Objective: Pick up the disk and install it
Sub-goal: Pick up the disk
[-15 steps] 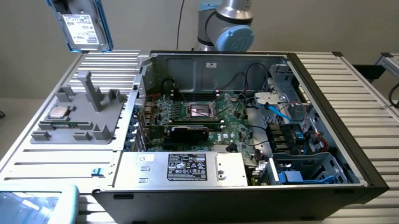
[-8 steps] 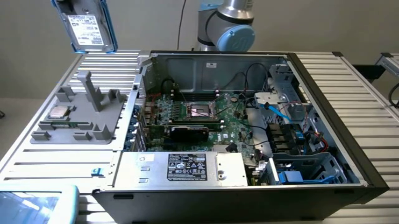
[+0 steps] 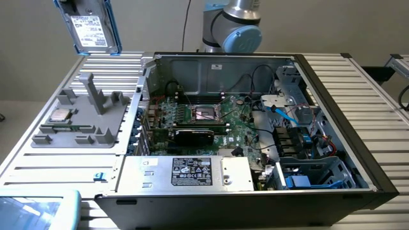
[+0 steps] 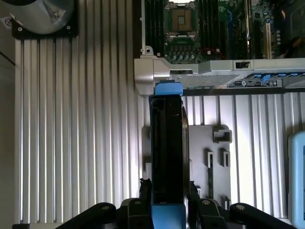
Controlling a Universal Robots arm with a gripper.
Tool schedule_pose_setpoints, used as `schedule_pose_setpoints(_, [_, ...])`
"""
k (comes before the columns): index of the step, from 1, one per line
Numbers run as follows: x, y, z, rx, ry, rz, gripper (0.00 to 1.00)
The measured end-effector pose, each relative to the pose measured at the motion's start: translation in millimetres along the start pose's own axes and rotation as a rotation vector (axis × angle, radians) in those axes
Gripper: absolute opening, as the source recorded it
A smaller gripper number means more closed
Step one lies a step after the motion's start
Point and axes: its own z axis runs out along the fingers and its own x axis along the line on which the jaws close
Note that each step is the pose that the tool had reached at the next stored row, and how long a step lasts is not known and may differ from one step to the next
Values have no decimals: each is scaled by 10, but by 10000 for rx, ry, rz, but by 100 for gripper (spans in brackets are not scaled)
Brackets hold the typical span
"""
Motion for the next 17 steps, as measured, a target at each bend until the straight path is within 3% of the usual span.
schedule_pose_setpoints(12, [-60, 239, -49, 55, -7, 2, 37])
schedule_pose_setpoints(17, [-62, 250, -52, 53, -12, 4, 37])
